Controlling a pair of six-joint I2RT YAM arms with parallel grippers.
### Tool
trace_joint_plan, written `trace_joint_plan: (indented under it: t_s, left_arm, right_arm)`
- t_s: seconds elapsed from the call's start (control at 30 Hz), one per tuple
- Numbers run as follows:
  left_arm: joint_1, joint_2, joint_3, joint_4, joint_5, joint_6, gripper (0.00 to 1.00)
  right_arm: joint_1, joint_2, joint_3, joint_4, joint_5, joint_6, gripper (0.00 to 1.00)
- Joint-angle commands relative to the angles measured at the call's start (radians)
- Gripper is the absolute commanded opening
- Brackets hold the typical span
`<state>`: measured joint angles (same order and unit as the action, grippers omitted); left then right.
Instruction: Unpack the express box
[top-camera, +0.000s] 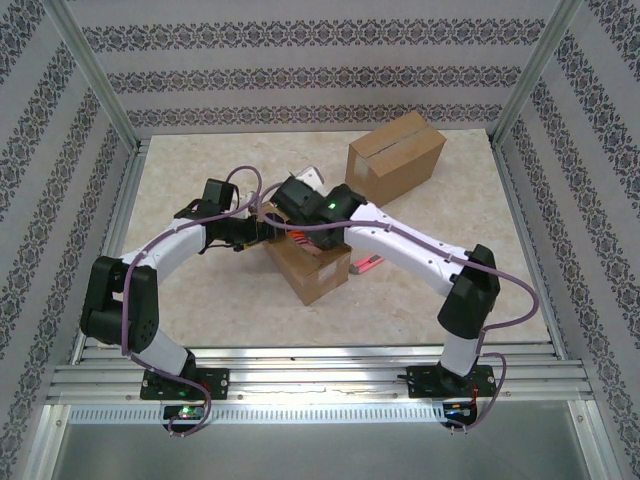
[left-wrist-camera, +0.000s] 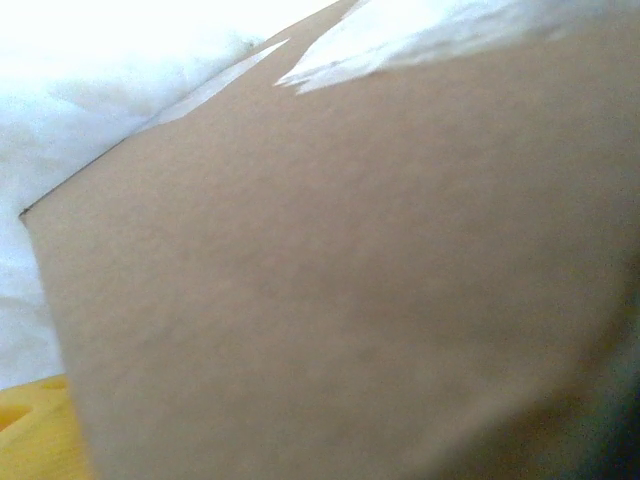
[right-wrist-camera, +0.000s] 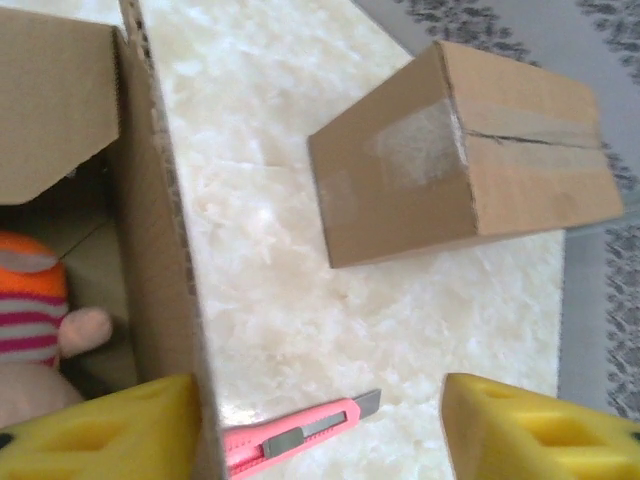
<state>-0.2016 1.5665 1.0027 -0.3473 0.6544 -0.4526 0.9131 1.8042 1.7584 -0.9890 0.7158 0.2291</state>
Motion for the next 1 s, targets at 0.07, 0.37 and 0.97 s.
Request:
trace_joint_plan:
  t_s: [0.07,0.37,0.97]
  left_arm:
    - [0.001,-0.025,0.105,-0.116,-0.007,0.017,0.99]
    - [0.0,-0.084,0.244,-0.131,0.042,0.002,1.0]
    - [0.0,-0.119,0.22,-0.174,0.014,0.023,1.0]
  right_arm:
    - [-0.064,-0.057,-0.004,0.034,-0.278,-0.008,0.73]
    - [-0.08,-0.001,0.055,0.029,-0.338,0.003,0.71]
    - [-0.095,0.131,0.239,-0.054,-0.185,-0.027,0.75]
